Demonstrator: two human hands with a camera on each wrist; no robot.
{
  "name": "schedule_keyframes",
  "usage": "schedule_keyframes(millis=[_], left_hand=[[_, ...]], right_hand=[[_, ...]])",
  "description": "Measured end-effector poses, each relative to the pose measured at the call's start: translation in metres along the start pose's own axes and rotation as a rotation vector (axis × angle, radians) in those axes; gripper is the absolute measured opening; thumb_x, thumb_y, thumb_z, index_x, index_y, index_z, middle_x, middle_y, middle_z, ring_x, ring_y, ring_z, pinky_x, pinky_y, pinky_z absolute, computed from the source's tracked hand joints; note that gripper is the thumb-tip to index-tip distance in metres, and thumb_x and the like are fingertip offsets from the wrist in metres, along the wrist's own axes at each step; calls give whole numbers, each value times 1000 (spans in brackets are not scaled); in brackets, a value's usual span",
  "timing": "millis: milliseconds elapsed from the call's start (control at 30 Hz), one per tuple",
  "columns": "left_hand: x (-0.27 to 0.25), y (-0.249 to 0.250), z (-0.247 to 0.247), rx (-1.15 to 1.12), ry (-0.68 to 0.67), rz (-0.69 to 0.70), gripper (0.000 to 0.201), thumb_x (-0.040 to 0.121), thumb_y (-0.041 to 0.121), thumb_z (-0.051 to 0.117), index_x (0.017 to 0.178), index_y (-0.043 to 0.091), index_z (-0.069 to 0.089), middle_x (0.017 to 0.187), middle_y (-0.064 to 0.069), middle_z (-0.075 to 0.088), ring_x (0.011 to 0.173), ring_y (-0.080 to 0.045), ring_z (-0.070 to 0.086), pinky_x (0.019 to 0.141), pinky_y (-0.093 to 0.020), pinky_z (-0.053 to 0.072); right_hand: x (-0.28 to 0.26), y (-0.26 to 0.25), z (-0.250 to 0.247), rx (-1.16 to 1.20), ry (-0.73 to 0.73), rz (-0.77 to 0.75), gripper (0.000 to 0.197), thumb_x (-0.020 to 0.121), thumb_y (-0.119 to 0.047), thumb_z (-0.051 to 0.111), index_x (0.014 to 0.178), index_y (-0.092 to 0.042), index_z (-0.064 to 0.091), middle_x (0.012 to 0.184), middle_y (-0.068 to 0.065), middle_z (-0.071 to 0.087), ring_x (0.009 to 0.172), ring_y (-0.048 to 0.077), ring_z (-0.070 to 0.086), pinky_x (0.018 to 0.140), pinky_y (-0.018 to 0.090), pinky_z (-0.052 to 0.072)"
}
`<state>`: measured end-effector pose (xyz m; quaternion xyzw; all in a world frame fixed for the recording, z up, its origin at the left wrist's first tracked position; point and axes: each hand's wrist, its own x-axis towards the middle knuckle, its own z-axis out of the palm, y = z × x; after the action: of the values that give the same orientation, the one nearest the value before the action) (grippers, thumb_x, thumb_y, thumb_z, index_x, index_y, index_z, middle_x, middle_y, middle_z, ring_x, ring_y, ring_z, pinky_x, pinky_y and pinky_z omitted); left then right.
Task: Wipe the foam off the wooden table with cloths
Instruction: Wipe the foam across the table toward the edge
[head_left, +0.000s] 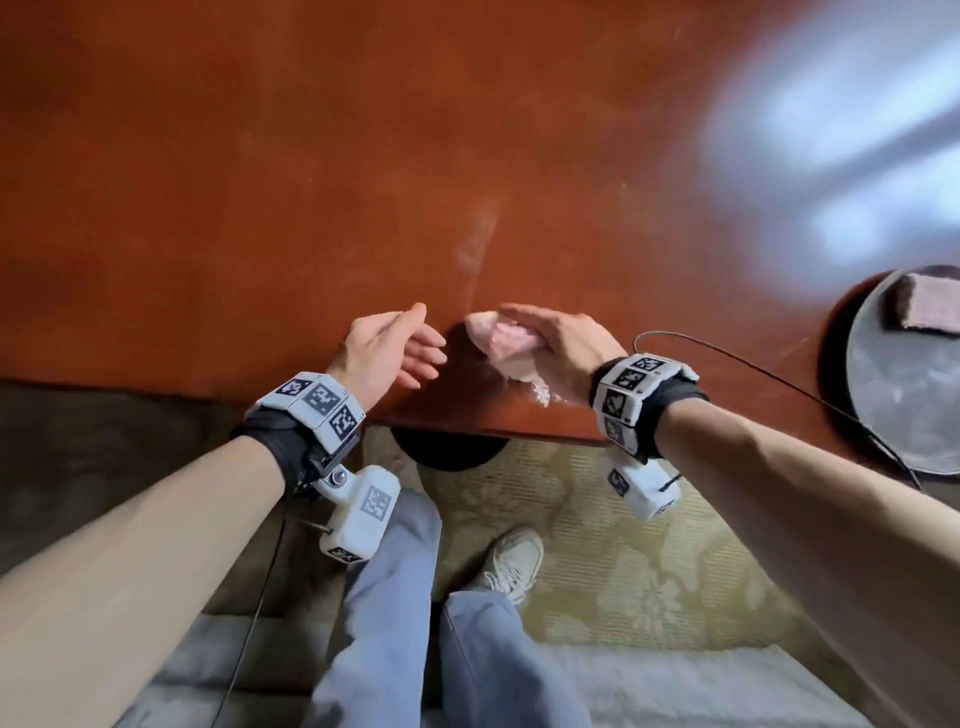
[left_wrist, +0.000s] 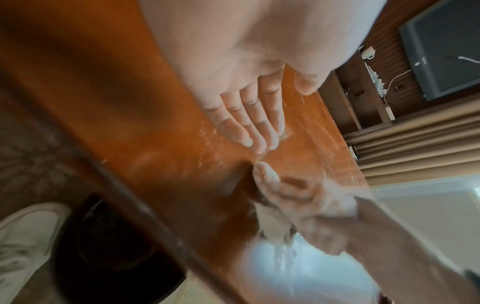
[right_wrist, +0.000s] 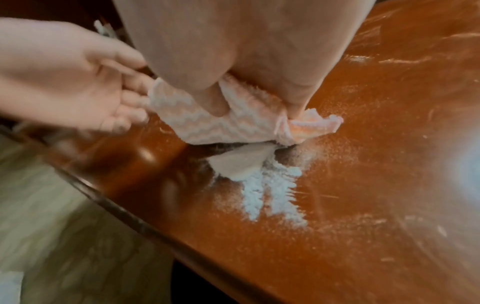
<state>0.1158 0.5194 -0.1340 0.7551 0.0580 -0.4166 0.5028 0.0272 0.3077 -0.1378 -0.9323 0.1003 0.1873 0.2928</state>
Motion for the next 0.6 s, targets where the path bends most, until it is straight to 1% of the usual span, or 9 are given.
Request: schedule_keyframes(millis=[33,100,167,267,333,400,433,500,600], left_hand=[[-10,-12,3,-14,-23,-19,44,104,33,45,85,3,71,74,-13,74,60,-21,68,47,-22,48],[-25,-37,7,-17,-93,-55,46,103,33,46,79,3,71,70,-14,74,56,-22,67,48,-24,45],[-33,-66,12,32,-158,-87,47,103,33,46,81,1,72,72,-16,75,58,-22,67,49,-25,44],[-31,-106,22,41,-173,-115,46,103,31,47,80,2,75,75,-13,76,57,-19,66,51,-26,40],[-25,-121,27,47,-146,-106,50,102,31,47,73,2,76,78,-11,77,59,-17,65,52,-26,42],[-19,-129,27,50,-137,-53,54,101,31,48,66,2,75,79,-10,78,66,-17,66,58,-27,45],[-18,-130,25,53,-154,-35,53,101,31,48,66,2,76,81,-9,78,70,-18,66,63,-28,46],[-19,-136,19,53,-192,-25,46,99,33,50,77,4,78,87,-6,78,75,-18,67,69,-29,46],[-20,-155,9,16,-206,-97,40,83,34,49,92,8,79,95,-5,78,77,-16,67,68,-26,45]], right_hand=[[-1,-1,-5,16,86,31,58,83,-12,40,137,-32,50,132,0,61,116,25,60,97,32,49],[6,1,-16,55,266,66,60,82,-7,43,138,-29,49,131,0,61,115,26,61,96,31,48],[25,8,-23,62,358,86,59,83,-9,41,138,-29,48,133,-1,60,117,26,59,99,31,46],[61,13,-22,33,368,97,61,83,-11,34,140,-31,45,136,0,57,122,27,55,101,36,45],[84,12,-20,-8,388,125,60,84,-9,32,139,-32,43,137,0,55,126,26,51,101,39,44],[103,11,-18,-117,357,149,58,87,-5,33,139,-29,42,139,1,51,127,25,47,101,34,35],[108,10,-19,-179,310,152,57,88,-4,35,140,-27,41,141,3,48,129,25,44,101,30,29],[112,6,-16,-253,233,118,57,88,-6,37,142,-23,40,146,6,40,134,26,35,104,29,23],[100,0,2,-259,201,-14,57,86,-8,38,140,-24,47,148,5,40,136,26,35,109,28,26]])
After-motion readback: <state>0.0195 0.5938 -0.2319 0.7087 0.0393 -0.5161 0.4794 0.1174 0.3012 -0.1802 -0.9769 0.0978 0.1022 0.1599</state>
